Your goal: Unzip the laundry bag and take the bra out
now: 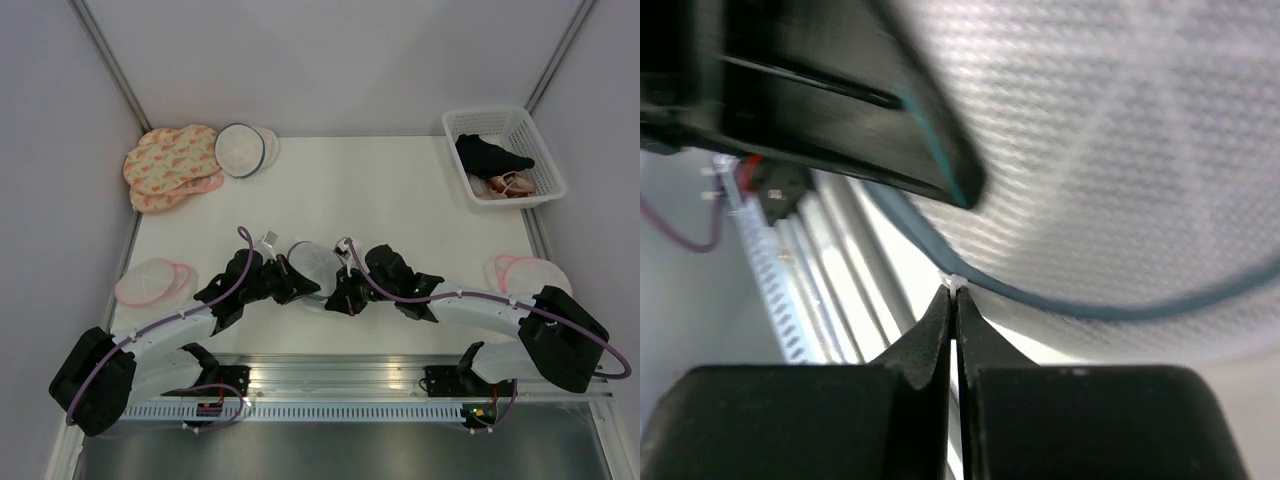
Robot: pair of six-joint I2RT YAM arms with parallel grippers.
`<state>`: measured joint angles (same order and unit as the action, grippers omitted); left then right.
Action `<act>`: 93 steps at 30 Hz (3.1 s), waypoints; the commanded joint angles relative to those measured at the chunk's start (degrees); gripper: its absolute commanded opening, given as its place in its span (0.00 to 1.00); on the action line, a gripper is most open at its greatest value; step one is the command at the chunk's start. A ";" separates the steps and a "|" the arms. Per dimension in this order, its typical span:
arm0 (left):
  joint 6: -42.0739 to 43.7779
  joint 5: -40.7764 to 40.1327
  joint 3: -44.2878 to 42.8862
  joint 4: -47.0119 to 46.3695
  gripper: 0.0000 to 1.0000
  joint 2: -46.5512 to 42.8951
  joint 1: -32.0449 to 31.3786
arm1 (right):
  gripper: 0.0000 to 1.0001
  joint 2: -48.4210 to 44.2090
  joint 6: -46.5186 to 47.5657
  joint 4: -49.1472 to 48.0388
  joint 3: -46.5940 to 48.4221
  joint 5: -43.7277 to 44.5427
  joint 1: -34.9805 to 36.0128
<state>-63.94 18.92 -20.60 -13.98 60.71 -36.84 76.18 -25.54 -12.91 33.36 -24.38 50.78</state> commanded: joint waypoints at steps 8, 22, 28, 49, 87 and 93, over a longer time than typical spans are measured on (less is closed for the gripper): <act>6.11 -1.87 -4.71 2.11 0.02 2.75 0.63 | 0.00 0.80 1.11 26.61 4.69 33.23 0.02; 18.23 6.74 -16.31 4.75 0.02 14.52 4.14 | 0.00 10.66 -9.35 30.57 11.11 65.68 -2.00; 23.16 8.85 -22.37 0.98 0.03 25.48 9.58 | 0.00 7.14 -8.13 28.03 9.01 62.71 -2.01; 8.23 1.03 -4.02 2.21 1.00 -1.99 6.44 | 0.00 -3.41 1.28 7.37 2.49 9.27 -1.92; 7.43 -5.38 -6.29 1.66 0.12 4.69 -0.60 | 0.00 -8.70 -4.15 36.01 2.23 34.12 -2.00; 8.48 -9.93 -4.63 7.64 0.94 2.49 -0.60 | 0.00 -1.76 -7.59 35.67 5.13 43.36 -2.53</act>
<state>-57.28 14.22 -25.41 -10.81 64.99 -37.58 71.42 -29.98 20.43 35.44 9.85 48.62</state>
